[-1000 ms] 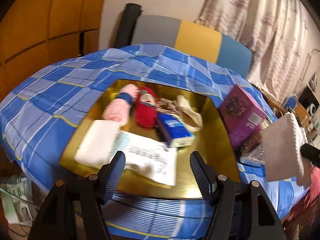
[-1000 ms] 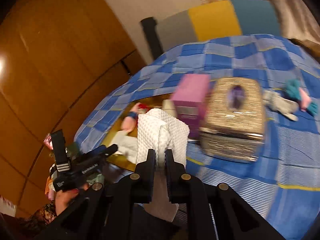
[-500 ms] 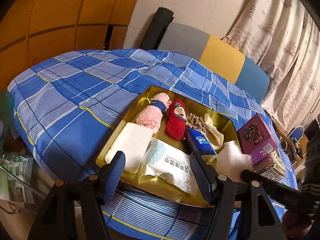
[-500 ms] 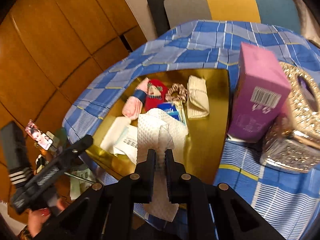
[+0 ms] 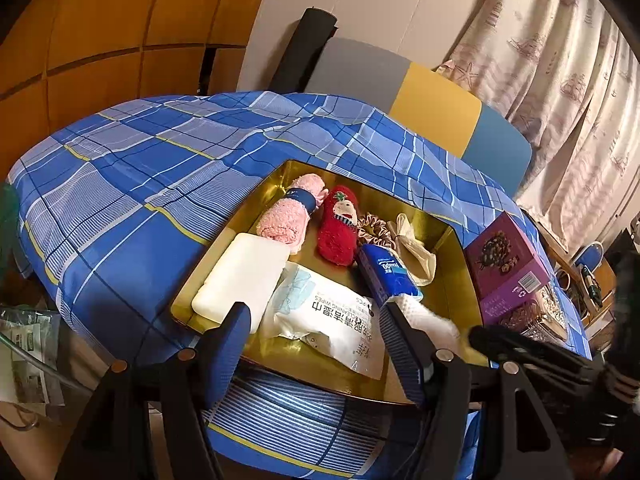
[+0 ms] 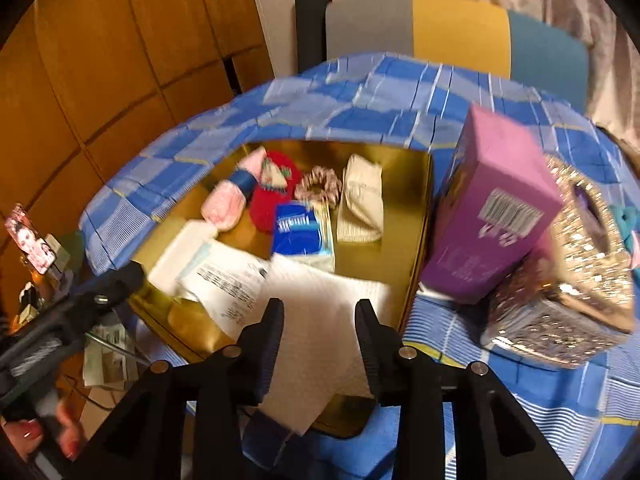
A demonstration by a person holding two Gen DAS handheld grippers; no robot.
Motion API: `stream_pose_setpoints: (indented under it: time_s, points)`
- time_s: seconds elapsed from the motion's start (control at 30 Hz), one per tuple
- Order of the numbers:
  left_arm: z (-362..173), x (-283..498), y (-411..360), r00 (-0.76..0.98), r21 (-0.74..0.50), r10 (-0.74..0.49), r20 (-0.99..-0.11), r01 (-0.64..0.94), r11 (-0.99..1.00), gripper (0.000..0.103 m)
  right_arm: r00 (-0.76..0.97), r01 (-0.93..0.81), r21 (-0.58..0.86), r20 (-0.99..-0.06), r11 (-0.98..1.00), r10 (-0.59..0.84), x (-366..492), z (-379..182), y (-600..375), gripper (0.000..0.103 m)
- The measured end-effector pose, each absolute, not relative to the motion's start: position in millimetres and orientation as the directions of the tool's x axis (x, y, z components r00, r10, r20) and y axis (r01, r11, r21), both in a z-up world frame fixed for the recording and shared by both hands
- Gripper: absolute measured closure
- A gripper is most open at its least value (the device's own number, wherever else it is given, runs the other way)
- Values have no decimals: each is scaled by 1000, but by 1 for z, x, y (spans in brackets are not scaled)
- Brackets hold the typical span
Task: Organize soft objects
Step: 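Lower the paper towel into the tray and open the right tool, then move both tools back toward the white glove and blue plush toy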
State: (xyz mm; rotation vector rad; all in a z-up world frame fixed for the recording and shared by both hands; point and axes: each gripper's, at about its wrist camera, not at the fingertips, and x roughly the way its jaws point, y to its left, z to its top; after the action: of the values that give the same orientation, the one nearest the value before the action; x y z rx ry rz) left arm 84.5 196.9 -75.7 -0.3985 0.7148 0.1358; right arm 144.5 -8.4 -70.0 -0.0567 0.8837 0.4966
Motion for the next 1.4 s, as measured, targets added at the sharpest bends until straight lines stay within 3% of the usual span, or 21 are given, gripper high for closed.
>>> stream_pose_setpoints:
  time_s: [0.3,0.47,0.77,1.13,1.4]
  points:
    - [-78,84,188,745,-303,-37,-666,-225,926,35,566,-454,183,-697,872,441,120,-41,-24,65]
    - [-78,85,176,750,-332,-111,-652,-150,931,35,587,-458,204,-662,865,467,102,-30,-41,63]
    - [-76,78,127,742,-306,-231,-630,37,951,35,671,-324,195,-643,926,370,88,-21,-123,62]
    - [-76,60,53,672,-300,-368,-643,221,928,35,643,-56,187,-744,981,179,102,-60,-247,59]
    - [-67,62,-12,603,-281,-429,-672,328,902,35,602,15,185,-786,983,139,109,-91,-304,59]
